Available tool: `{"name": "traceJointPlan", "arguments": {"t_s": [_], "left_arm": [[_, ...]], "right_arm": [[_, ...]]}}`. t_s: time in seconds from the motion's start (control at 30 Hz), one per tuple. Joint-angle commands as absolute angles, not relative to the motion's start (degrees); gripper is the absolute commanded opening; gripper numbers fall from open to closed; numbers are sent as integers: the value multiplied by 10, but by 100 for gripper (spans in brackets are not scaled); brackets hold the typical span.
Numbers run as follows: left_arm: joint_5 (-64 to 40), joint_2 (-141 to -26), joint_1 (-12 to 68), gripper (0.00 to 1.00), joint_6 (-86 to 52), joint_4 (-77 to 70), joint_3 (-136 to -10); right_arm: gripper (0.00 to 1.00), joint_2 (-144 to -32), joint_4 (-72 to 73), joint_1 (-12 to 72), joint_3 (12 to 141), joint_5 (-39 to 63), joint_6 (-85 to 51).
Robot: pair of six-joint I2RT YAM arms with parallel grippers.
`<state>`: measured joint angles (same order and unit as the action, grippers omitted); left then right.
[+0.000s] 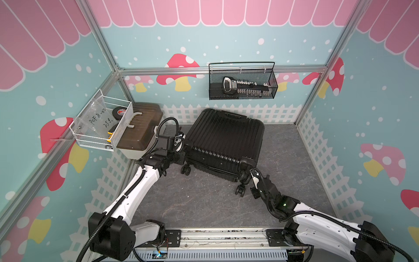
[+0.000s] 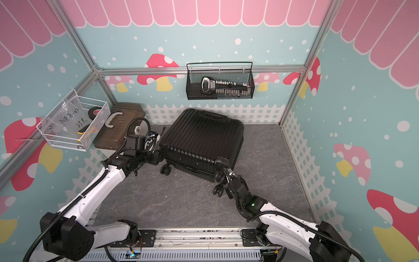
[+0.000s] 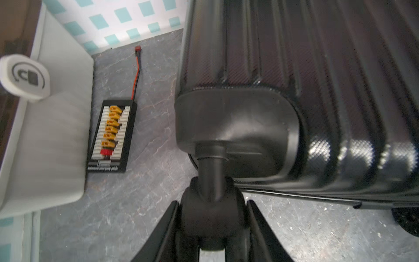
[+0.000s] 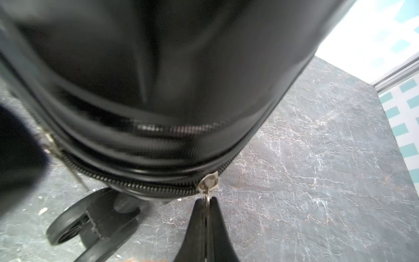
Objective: Close the suitcase zippers
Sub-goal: Zip the zipper on the suitcase.
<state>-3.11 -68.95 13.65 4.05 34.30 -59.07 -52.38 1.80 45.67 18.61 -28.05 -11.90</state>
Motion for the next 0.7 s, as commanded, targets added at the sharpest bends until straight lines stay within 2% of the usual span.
{"name": "traceJointPlan", "arguments": {"t_s": [0.0,0.23,0.47,0.67], "left_arm": [[-135,-633,187,40,-18,407,-548],[-132,-547,232,42,-72,430,-500],[68,-514,247,65,-8,479,-573],[113,-587,346,71,130,477,-664]], "right_arm": [[0,-537,61,448,215,-235,-64],[0,-563,95,408,223,-170,-37],[0,-577,99,403,226,-156,-46],[0,-561,100,402,211,-162,-60]]}}
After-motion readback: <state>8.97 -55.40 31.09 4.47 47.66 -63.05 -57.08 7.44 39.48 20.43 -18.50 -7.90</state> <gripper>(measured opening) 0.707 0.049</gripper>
